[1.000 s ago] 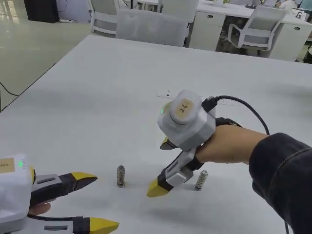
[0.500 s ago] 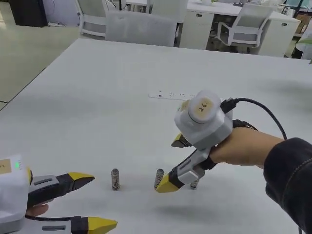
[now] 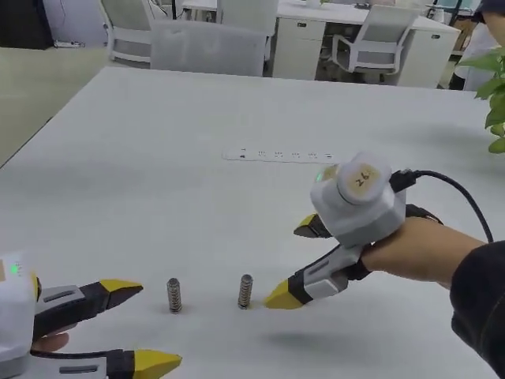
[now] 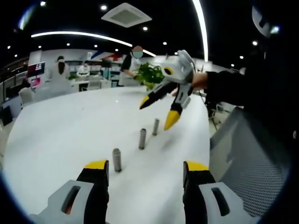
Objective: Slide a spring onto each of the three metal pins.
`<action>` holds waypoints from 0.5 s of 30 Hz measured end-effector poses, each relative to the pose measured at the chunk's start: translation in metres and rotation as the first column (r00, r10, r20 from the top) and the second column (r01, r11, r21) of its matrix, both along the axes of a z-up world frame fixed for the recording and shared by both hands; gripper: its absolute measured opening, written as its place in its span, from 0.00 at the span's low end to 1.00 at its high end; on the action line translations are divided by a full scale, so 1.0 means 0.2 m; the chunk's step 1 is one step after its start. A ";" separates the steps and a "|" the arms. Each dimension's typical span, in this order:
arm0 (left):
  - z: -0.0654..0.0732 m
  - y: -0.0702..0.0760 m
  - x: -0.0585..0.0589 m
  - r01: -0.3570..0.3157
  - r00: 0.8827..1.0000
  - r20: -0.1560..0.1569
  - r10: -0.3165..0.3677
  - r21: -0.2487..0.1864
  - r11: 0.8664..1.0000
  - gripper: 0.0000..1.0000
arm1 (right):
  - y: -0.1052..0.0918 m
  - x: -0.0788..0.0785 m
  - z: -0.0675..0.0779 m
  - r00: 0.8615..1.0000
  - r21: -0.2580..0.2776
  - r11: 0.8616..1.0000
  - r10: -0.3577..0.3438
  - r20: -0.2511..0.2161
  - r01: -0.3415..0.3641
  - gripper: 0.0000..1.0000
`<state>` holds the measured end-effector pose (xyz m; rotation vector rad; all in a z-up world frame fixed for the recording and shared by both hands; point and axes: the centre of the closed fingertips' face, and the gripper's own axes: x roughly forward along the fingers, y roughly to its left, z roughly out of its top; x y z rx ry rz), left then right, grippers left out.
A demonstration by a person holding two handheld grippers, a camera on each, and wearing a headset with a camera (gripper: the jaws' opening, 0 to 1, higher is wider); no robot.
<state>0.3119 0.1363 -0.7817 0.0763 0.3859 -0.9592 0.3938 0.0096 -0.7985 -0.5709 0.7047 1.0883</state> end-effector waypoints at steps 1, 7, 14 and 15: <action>0.00 0.00 0.00 0.002 1.000 0.000 -0.002 0.001 1.000 0.60 | -0.01 0.00 0.00 1.000 0.002 1.000 -0.004 0.002 0.004 0.74; 0.00 -0.01 0.01 0.004 1.000 -0.002 -0.004 0.001 1.000 0.60 | -0.06 -0.04 -0.02 0.999 0.031 0.999 -0.031 0.017 0.030 0.74; 0.00 -0.01 0.02 -0.009 1.000 -0.003 0.009 -0.007 1.000 0.61 | -0.07 -0.07 0.00 0.998 0.097 0.994 -0.055 0.042 0.051 0.75; 0.00 -0.01 0.02 -0.011 1.000 -0.005 0.011 -0.007 1.000 0.61 | -0.07 -0.07 0.01 0.997 0.110 0.992 -0.060 0.049 0.054 0.75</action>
